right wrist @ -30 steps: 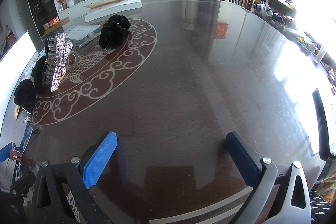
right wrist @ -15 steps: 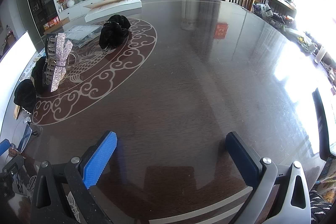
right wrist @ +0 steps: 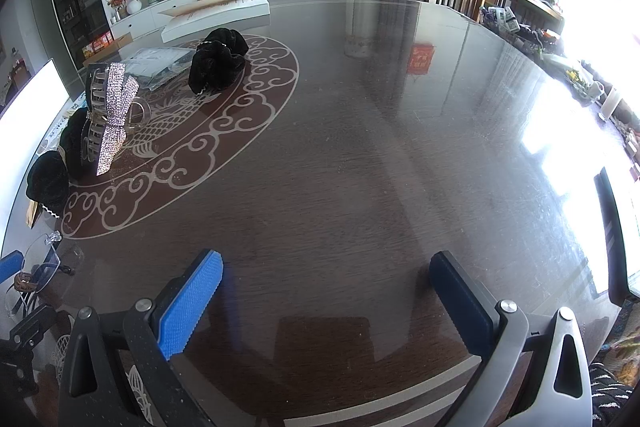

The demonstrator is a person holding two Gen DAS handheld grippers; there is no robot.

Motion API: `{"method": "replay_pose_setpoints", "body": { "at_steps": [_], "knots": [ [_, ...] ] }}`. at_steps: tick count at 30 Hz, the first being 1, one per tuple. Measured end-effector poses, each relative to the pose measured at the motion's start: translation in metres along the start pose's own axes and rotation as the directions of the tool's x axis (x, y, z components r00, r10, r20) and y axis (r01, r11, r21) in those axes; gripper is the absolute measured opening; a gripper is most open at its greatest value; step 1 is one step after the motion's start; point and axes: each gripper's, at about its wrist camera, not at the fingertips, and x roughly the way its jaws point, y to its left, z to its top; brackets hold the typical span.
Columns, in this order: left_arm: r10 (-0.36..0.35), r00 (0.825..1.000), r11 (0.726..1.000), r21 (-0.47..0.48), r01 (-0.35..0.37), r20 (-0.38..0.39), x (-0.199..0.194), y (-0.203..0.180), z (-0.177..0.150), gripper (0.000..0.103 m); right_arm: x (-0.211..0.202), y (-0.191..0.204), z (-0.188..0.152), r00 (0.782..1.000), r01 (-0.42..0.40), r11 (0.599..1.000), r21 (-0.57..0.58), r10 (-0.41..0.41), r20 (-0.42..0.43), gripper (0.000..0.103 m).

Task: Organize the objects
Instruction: 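Grasp the clear safety glasses by the bridge with the left tool, then grasp the rhinestone hair clip with the right tool while the left tool holds the glasses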

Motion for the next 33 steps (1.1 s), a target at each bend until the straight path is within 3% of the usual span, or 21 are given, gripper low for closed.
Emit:
{"method": "replay_pose_setpoints", "body": {
  "at_steps": [2, 6, 11, 15, 19, 21, 22, 24, 28, 30, 31, 32, 33],
  "knots": [
    [0.017, 1.000, 1.000, -0.018, -0.017, -0.002, -0.001, -0.003, 0.001, 0.023, 0.000, 0.000, 0.000, 1.000, 0.000, 1.000, 0.000, 0.000, 0.000, 0.103],
    [0.055, 0.998, 0.990, -0.130, -0.053, 0.018, -0.003, 0.008, -0.005, 0.022, 0.000, 0.000, 0.000, 1.000, 0.000, 1.000, 0.000, 0.000, 0.000, 0.103],
    [0.117, 0.993, 0.948, -0.301, -0.106, 0.016, -0.006, 0.046, -0.015, 0.022, 0.000, 0.000, 0.000, 1.000, 0.000, 1.000, 0.000, 0.000, 0.000, 0.103],
    [0.136, 0.991, 0.930, -0.345, -0.124, 0.012, -0.003, 0.063, -0.016, 0.022, 0.000, 0.000, 0.000, 1.000, 0.000, 1.000, 0.000, 0.000, 0.001, 0.103],
    [0.148, 0.989, 0.935, -0.330, -0.131, 0.026, 0.001, 0.062, -0.014, 0.024, 0.000, 0.000, 0.000, 1.000, 0.000, 1.000, -0.001, 0.000, 0.001, 0.103],
    [0.154, 0.987, 0.943, -0.303, -0.136, 0.036, 0.004, 0.059, -0.012, 0.030, 0.000, 0.000, -0.001, 1.000, 0.000, 1.000, -0.001, 0.000, 0.001, 0.103],
    [0.150, 0.988, 0.949, -0.285, -0.133, 0.040, 0.005, 0.056, -0.011, 0.040, 0.000, 0.000, -0.001, 1.000, 0.000, 1.000, -0.001, 0.000, 0.001, 0.103],
    [0.164, 0.986, 0.954, -0.257, -0.152, 0.024, 0.009, 0.053, -0.010, 0.075, 0.000, 0.000, 0.000, 1.000, -0.001, 1.000, 0.000, 0.001, 0.002, 0.103],
    [0.146, 0.989, 0.951, -0.275, -0.138, 0.007, 0.014, 0.059, -0.007, 0.085, 0.000, 0.000, 0.000, 1.000, -0.002, 1.000, -0.001, 0.002, 0.002, 0.103],
    [0.125, 0.992, 0.961, -0.248, -0.125, -0.015, 0.019, 0.055, -0.005, 0.103, 0.000, 0.000, 0.001, 1.000, -0.007, 1.000, -0.006, 0.007, -0.006, 0.103],
    [0.116, 0.993, 0.965, -0.236, -0.117, -0.019, 0.020, 0.053, -0.004, 0.103, 0.000, 0.001, 0.003, 1.000, -0.012, 1.000, -0.006, 0.012, -0.028, 0.103],
    [0.112, 0.994, 0.965, -0.237, -0.113, -0.019, 0.021, 0.053, -0.003, 0.103, -0.001, 0.004, 0.007, 0.997, -0.037, 0.999, 0.008, 0.038, -0.062, 0.103],
    [0.112, 0.994, 0.965, -0.238, -0.113, -0.018, 0.019, 0.053, -0.004, 0.103, -0.003, 0.008, 0.011, 0.990, -0.113, 0.993, 0.042, 0.116, -0.077, 0.103]
  ]
}}
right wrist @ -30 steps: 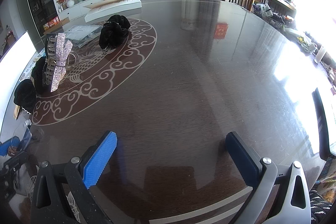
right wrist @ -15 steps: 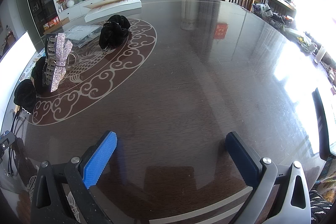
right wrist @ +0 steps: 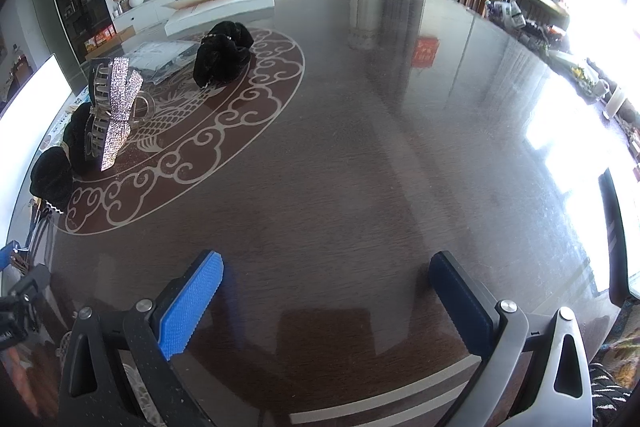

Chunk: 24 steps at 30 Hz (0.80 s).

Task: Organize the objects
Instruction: 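Grasp the rhinestone hair clip with the right tool while the left tool holds the glasses, then carry the glasses and hair clip to the bin and open both tools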

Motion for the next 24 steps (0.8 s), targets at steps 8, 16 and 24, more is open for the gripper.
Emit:
{"method": "replay_pose_setpoints", "body": {
  "at_steps": [8, 16, 24],
  "knots": [
    [-0.004, 1.000, 1.000, -0.001, 0.004, 0.000, 0.000, -0.001, 0.000, 0.103, 0.024, 0.110, 0.079, 0.940, -0.340, 0.940, 0.018, 0.341, -0.012, 0.103],
    [-0.095, 0.995, 0.994, -0.045, 0.096, 0.009, -0.016, 0.018, -0.009, 0.095, 0.053, 0.093, 0.098, 0.914, -0.387, 0.916, 0.103, 0.396, -0.088, 0.050],
    [-0.076, 0.997, 0.997, 0.029, 0.076, 0.020, -0.023, 0.013, -0.007, 0.020, -0.015, 0.043, 0.047, 0.893, -0.442, 0.895, 0.057, 0.445, -0.072, 0.050]
  ]
}}
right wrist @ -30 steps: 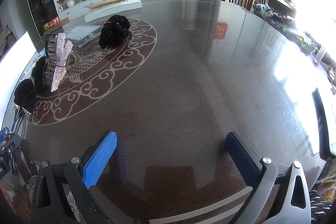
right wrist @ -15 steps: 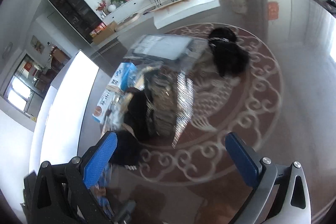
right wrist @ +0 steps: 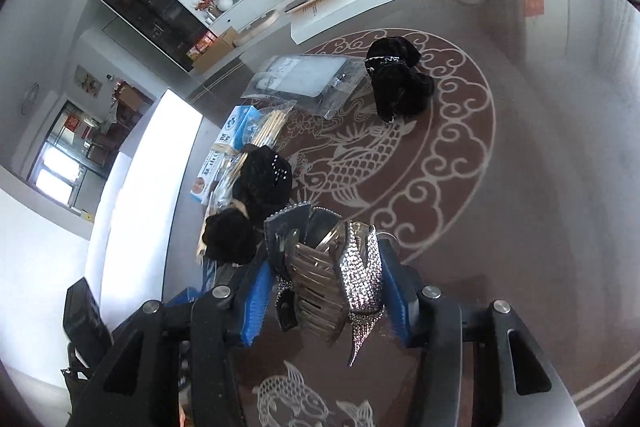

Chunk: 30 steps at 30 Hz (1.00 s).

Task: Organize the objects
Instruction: 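Carry the glasses and hair clip to the bin and open both tools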

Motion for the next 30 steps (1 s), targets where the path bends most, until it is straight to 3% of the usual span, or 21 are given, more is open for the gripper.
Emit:
{"method": "replay_pose_setpoints", "body": {
  "at_steps": [4, 8, 14, 18, 21, 24, 27, 30],
  "knots": [
    [-0.026, 0.998, 0.998, -0.048, 0.029, 0.051, -0.021, 0.003, -0.007, 0.016, -0.018, -0.005, -0.020, 0.999, -0.033, 0.999, 0.039, 0.033, 0.004, 0.050],
    [-0.072, 0.988, 0.989, -0.119, 0.088, 0.138, -0.062, 0.013, -0.005, 0.016, -0.027, 0.015, -0.029, 0.997, -0.072, 0.997, 0.027, 0.072, -0.010, 0.050],
    [-0.065, 0.951, 0.967, -0.217, 0.135, 0.303, -0.145, 0.059, 0.008, 0.016, -0.032, 0.109, -0.025, 0.983, -0.183, 0.975, -0.127, 0.181, -0.026, 0.050],
    [0.014, 0.939, 0.962, -0.262, 0.082, 0.344, -0.187, 0.105, 0.010, 0.016, -0.023, 0.187, -0.026, 0.956, -0.294, 0.930, -0.223, 0.282, -0.083, 0.050],
    [0.125, 0.934, 0.952, -0.304, -0.018, 0.334, -0.205, 0.147, 0.006, 0.016, -0.009, 0.250, -0.032, 0.933, -0.359, 0.886, -0.294, 0.330, -0.143, 0.050],
    [0.240, 0.934, 0.925, -0.355, -0.138, 0.264, -0.205, 0.195, -0.005, 0.016, 0.010, 0.313, -0.042, 0.911, -0.411, 0.832, -0.373, 0.359, -0.202, 0.050],
    [0.312, 0.933, 0.892, -0.394, -0.222, 0.178, -0.193, 0.235, -0.019, 0.016, 0.036, 0.362, -0.058, 0.895, -0.442, 0.789, -0.426, 0.359, -0.264, 0.050],
    [0.340, 0.938, 0.867, -0.409, -0.284, 0.068, -0.173, 0.264, -0.033, 0.020, 0.072, 0.391, -0.076, 0.891, -0.442, 0.776, -0.450, 0.323, -0.317, 0.050]
  ]
}}
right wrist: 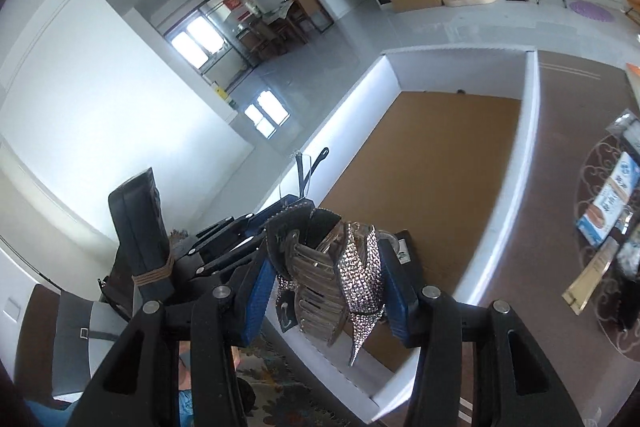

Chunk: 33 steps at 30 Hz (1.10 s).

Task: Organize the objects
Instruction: 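Carry the glasses and hair clip to the bin and open both tools, then move both tools back toward the table pile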

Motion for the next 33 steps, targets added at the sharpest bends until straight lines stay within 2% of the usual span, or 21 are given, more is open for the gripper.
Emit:
{"method": "replay_pose_setpoints", "body": {
  "at_steps": [1, 2, 3, 4, 5, 6, 8, 11, 14, 16, 18, 20, 23, 25, 27, 29, 31, 32, 33],
  "knots": [
    [0.012, 0.999, 1.000, -0.015, -0.013, -0.039, 0.010, 0.006, -0.002, 0.020, 0.015, 0.001, -0.002, 1.000, 0.003, 1.000, -0.004, -0.004, -0.018, 0.050],
    [0.028, 0.996, 0.999, -0.033, -0.030, -0.083, 0.022, 0.012, -0.005, 0.026, 0.029, 0.003, -0.004, 0.999, 0.009, 1.000, -0.011, -0.009, -0.039, 0.051],
    [0.040, 0.993, 0.998, -0.052, -0.046, -0.111, 0.028, 0.017, -0.010, 0.045, 0.042, 0.005, -0.006, 0.998, 0.029, 0.999, -0.027, -0.031, -0.063, 0.051],
    [0.056, 0.990, 0.995, -0.071, -0.066, -0.127, 0.033, 0.022, -0.014, 0.057, 0.053, 0.007, -0.008, 0.995, 0.058, 0.997, -0.046, -0.062, -0.080, 0.054],
    [0.096, 0.987, 0.991, -0.078, -0.106, -0.129, 0.034, 0.022, -0.020, 0.070, 0.060, 0.008, -0.011, 0.991, 0.091, 0.994, -0.061, -0.096, -0.089, 0.061],
    [0.112, 0.987, 0.989, -0.085, -0.123, -0.118, 0.033, 0.025, -0.023, 0.076, 0.060, 0.008, -0.013, 0.990, 0.110, 0.992, -0.065, -0.115, -0.078, 0.065],
    [0.100, 0.991, 0.989, -0.097, -0.109, -0.092, 0.028, 0.026, -0.026, 0.078, 0.049, 0.006, -0.017, 0.992, 0.121, 0.990, -0.066, -0.123, -0.037, 0.081],
    [0.111, 0.992, 0.987, -0.106, -0.117, -0.061, 0.024, 0.017, -0.024, 0.079, 0.015, -0.005, -0.016, 0.986, 0.164, 0.984, -0.069, -0.161, 0.049, 0.086],
    [0.099, 0.995, 0.990, -0.099, -0.100, -0.013, 0.016, -0.002, -0.019, 0.079, -0.026, -0.027, -0.022, 0.964, 0.231, 0.972, -0.049, -0.222, 0.149, 0.091],
    [0.072, 0.997, 0.995, -0.072, -0.069, 0.031, 0.005, -0.024, -0.016, 0.079, -0.049, -0.051, -0.028, 0.926, 0.320, 0.947, -0.027, -0.307, 0.218, 0.095],
    [0.037, 0.997, 0.999, -0.030, -0.035, 0.072, -0.004, -0.049, -0.013, 0.079, -0.077, -0.081, -0.045, 0.868, 0.431, 0.902, 0.006, -0.416, 0.271, 0.097],
    [-0.021, 0.994, 1.000, 0.025, 0.019, 0.108, -0.015, -0.082, -0.012, 0.079, -0.102, -0.118, -0.065, 0.795, 0.544, 0.837, 0.056, -0.535, 0.286, 0.097],
    [-0.141, 0.981, 0.985, 0.121, 0.125, 0.136, -0.030, -0.137, -0.011, 0.080, -0.134, -0.185, -0.103, 0.701, 0.659, 0.735, 0.160, -0.677, 0.225, 0.097],
    [-0.223, 0.965, 0.964, 0.179, 0.197, 0.138, -0.045, -0.174, -0.018, 0.088, -0.155, -0.226, -0.135, 0.643, 0.712, 0.664, 0.229, -0.747, 0.167, 0.097],
    [-0.303, 0.945, 0.934, 0.235, 0.270, 0.122, -0.053, -0.210, -0.029, 0.101, -0.176, -0.262, -0.162, 0.583, 0.759, 0.587, 0.280, -0.806, 0.108, 0.097],
    [-0.370, 0.926, 0.898, 0.286, 0.334, 0.080, -0.051, -0.246, -0.043, 0.102, -0.193, -0.290, -0.184, 0.526, 0.795, 0.518, 0.315, -0.848, 0.064, 0.097],
    [-0.383, 0.924, 0.873, 0.332, 0.358, 0.010, -0.040, -0.283, -0.060, 0.102, -0.207, -0.303, -0.203, 0.487, 0.814, 0.464, 0.350, -0.873, 0.027, 0.097],
    [-0.380, 0.924, 0.861, 0.353, 0.365, -0.028, -0.029, -0.301, -0.071, 0.102, -0.213, -0.313, -0.208, 0.489, 0.808, 0.453, 0.376, -0.872, 0.001, 0.097],
    [-0.373, 0.926, 0.854, 0.368, 0.368, -0.061, -0.018, -0.317, -0.082, 0.102, -0.217, -0.321, -0.209, 0.503, 0.797, 0.453, 0.399, -0.864, -0.023, 0.097]
  ]
}}
